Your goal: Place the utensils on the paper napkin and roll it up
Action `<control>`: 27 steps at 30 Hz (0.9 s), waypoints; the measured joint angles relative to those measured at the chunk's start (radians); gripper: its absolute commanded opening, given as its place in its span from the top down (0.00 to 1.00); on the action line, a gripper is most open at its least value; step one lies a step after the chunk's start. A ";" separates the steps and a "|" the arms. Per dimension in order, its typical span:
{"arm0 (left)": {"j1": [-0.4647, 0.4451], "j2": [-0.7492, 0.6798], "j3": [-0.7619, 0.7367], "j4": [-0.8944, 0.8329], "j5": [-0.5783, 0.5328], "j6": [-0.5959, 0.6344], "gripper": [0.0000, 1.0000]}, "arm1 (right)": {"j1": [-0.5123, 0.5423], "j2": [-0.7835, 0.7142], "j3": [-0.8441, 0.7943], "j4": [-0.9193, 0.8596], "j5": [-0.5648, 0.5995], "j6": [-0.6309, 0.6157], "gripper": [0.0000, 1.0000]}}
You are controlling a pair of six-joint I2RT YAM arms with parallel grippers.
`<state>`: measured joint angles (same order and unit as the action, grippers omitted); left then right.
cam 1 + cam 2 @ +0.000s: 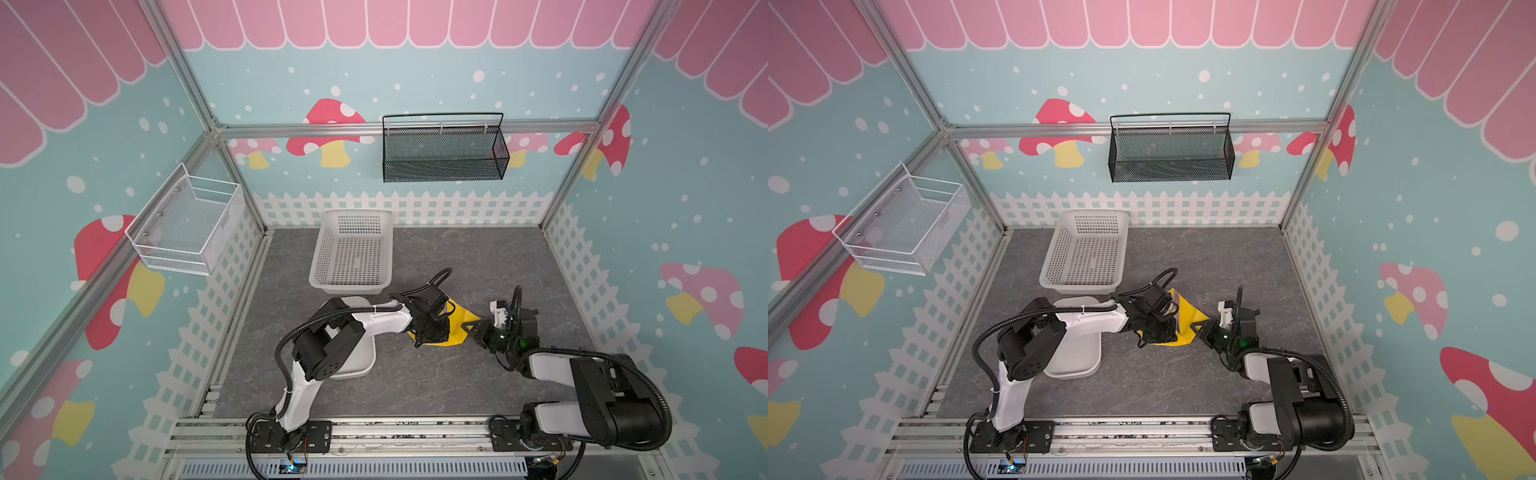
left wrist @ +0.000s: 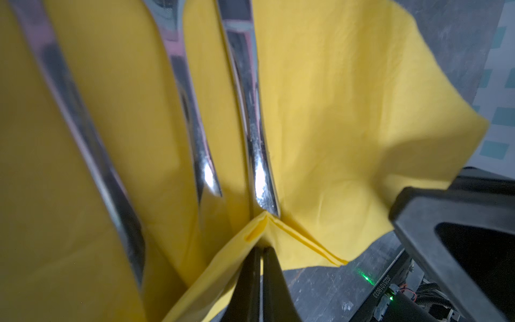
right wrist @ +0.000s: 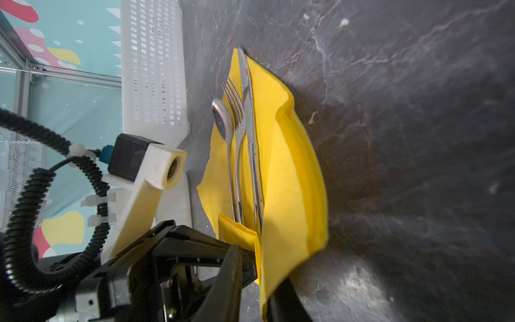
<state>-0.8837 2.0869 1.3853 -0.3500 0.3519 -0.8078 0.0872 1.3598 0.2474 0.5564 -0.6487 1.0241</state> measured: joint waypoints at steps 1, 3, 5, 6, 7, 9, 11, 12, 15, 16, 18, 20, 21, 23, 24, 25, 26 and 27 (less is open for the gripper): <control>0.000 0.000 0.000 0.000 0.000 0.000 0.91 | 0.000 -0.001 0.005 -0.008 0.002 -0.007 0.90; 0.000 0.000 0.000 0.002 0.000 0.000 0.91 | 0.001 -0.006 0.010 -0.016 0.004 -0.018 0.93; 0.000 0.000 0.000 0.003 0.000 0.000 0.91 | 0.007 -0.016 0.013 -0.031 0.007 -0.029 0.94; 0.000 0.000 0.000 0.003 0.000 0.000 0.91 | 0.010 -0.022 0.015 -0.041 0.009 -0.035 0.96; 0.000 0.000 0.000 0.003 0.000 0.000 0.91 | 0.014 -0.027 0.019 -0.053 0.012 -0.046 0.97; 0.000 0.000 0.000 0.003 0.000 0.000 0.91 | 0.023 -0.035 0.028 -0.072 0.017 -0.059 0.97; 0.000 0.000 0.000 0.003 0.000 0.000 0.91 | 0.037 -0.041 0.038 -0.087 0.023 -0.071 0.97; 0.000 0.000 -0.001 0.004 0.000 0.000 0.92 | 0.046 -0.043 0.043 -0.093 0.026 -0.076 0.97; 0.000 0.000 -0.003 0.005 0.000 0.000 0.91 | 0.070 -0.043 0.056 -0.104 0.029 -0.084 0.97; 0.000 0.000 -0.004 0.005 0.000 -0.001 0.91 | 0.078 -0.043 0.062 -0.108 0.030 -0.085 0.97; 0.000 0.000 -0.004 0.005 0.000 -0.001 0.91 | 0.093 -0.043 0.074 -0.113 0.030 -0.085 0.97; 0.000 0.000 -0.005 0.007 0.000 -0.001 0.92 | 0.109 -0.041 0.087 -0.116 0.031 -0.084 0.97; 0.000 -0.001 -0.006 0.008 -0.001 -0.001 0.91 | 0.119 -0.039 0.094 -0.117 0.031 -0.084 0.97; 0.001 -0.004 -0.011 0.013 -0.002 -0.001 0.91 | 0.132 -0.032 0.104 -0.117 0.031 -0.082 0.97; 0.002 -0.006 -0.014 0.014 -0.004 -0.003 0.91 | 0.138 -0.027 0.107 -0.116 0.031 -0.080 0.97; 0.002 -0.009 -0.018 0.016 -0.004 -0.004 0.91 | 0.142 -0.023 0.109 -0.116 0.032 -0.077 0.97; 0.003 -0.011 -0.021 0.017 -0.005 -0.005 0.91 | 0.143 -0.019 0.109 -0.116 0.032 -0.076 0.97; 0.005 -0.014 -0.024 0.019 -0.005 -0.006 0.91 | 0.146 -0.016 0.109 -0.116 0.032 -0.074 0.97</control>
<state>-0.8791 2.0727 1.3613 -0.3305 0.3473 -0.8139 0.2329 1.3434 0.3569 0.4400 -0.6170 0.9504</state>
